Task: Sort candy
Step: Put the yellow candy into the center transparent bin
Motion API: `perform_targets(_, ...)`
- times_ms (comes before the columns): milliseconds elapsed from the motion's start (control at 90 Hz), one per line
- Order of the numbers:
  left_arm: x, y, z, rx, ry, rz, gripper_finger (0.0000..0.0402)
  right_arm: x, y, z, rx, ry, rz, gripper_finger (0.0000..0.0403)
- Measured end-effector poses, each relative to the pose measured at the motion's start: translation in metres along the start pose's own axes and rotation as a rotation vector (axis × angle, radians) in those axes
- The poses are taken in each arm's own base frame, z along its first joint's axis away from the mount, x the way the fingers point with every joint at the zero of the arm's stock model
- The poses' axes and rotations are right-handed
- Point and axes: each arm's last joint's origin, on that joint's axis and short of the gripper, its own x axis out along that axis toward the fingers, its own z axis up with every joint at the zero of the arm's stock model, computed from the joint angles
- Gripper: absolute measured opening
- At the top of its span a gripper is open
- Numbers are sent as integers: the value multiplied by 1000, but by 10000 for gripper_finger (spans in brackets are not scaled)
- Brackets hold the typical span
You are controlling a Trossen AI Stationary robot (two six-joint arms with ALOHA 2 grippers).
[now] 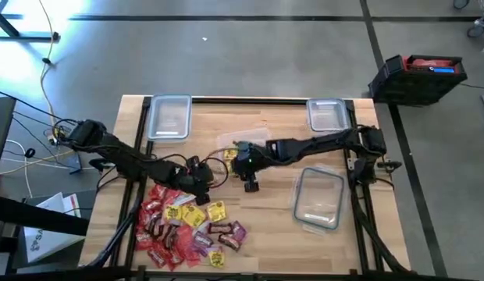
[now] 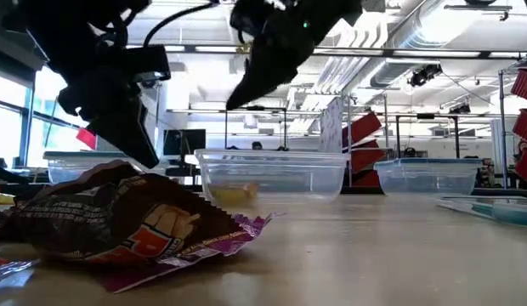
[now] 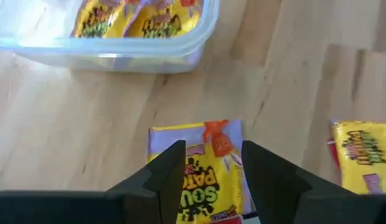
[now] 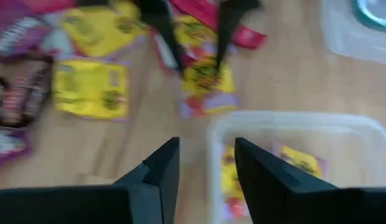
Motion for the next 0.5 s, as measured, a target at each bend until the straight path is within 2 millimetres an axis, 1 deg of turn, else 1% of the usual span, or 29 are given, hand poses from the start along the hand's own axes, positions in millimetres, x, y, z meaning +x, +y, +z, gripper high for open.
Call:
perform_targets(178, 16, 2, -4, -23, 41, 63, 164, 0, 33, 8, -12, -33, 29, 124)
perform_targets(278, 27, 2, -6, -40, 78, 56, 175, 0, 51, 10, -4, -33, 41, 124)
perform_targets(400, 39, -1, -7, -38, 104, 21, 179, -2, 67, 12, 8, -32, 0, 124)
perform_targets(500, 47, -4, -9, -37, 118, 22, 179, -3, 76, 12, 35, -32, -7, 124)
